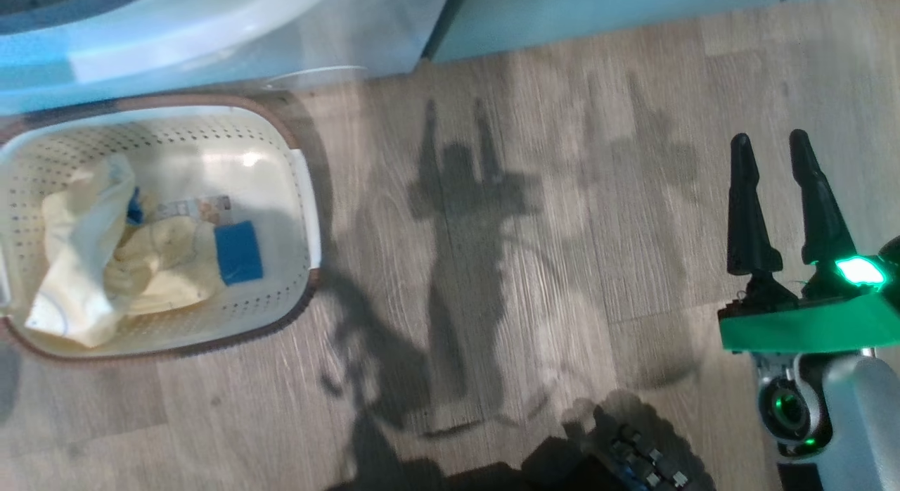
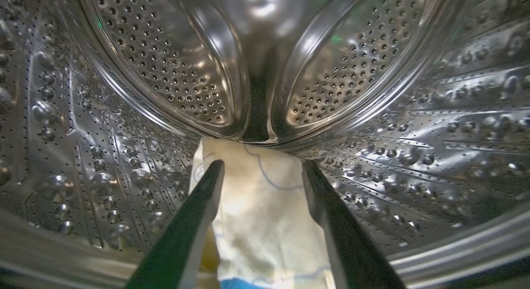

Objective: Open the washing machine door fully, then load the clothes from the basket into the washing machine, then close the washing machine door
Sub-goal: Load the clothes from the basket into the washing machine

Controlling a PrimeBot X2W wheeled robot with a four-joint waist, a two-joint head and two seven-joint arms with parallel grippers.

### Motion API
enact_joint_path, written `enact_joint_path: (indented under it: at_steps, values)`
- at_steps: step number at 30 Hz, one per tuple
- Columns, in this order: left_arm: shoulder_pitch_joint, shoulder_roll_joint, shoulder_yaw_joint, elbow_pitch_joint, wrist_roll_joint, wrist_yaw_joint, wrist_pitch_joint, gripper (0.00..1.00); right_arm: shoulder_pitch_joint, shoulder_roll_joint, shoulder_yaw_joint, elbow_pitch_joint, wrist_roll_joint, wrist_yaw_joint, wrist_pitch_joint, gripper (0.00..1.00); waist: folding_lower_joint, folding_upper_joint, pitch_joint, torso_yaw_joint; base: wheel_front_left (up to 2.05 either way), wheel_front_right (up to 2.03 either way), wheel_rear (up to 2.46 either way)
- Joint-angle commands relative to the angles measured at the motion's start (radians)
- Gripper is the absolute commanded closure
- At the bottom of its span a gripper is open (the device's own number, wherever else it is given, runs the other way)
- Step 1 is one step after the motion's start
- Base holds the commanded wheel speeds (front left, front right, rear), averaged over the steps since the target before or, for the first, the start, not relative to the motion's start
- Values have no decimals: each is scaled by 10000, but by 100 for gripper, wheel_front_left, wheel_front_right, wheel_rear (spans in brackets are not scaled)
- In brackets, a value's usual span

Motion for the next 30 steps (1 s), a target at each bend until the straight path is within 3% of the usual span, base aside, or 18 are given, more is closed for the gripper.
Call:
enact_joint_path:
  at_steps: [1,9,22,30]
  values:
    - [98,458,326,-389,-55,26,-121,0,157,-116,95,-237,-74,-29,-67,0,0,-1,-190,153,0,0,0]
    - [2421,45,761,-2354,-394,421,-694,0,405,-116,-203,-171,-483,-29,-67,0,0,-1,-897,606,0,0,0]
    - [7727,-799,1358,-7843,275,2632,-804,0,682,-116,-300,-20,-1136,-29,-67,0,0,-1,-1839,1303,0,0,0]
    - [9844,-1500,1207,-9145,580,3147,-808,0,1042,-116,-190,280,-1459,-29,-67,0,0,-1,-2754,1717,0,0,0]
